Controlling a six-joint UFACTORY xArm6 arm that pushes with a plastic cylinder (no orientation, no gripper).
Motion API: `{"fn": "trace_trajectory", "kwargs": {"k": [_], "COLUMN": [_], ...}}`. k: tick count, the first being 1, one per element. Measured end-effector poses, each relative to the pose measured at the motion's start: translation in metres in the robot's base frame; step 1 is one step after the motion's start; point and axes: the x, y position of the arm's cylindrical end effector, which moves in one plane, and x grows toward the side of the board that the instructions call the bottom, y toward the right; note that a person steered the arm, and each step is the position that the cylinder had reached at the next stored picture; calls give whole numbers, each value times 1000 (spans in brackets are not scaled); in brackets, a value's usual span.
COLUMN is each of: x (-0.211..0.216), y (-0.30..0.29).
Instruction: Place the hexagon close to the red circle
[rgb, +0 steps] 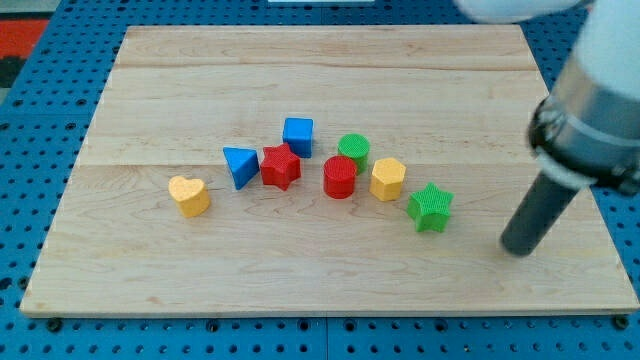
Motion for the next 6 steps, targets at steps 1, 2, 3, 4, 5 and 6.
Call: {"fn": "trace_trajectory", "kwargs": {"k": [1, 2, 3, 4, 5, 6], "x": [-68, -66, -65, -65, -70, -72], "y": [-22, -58, -72, -77, -88, -105]}}
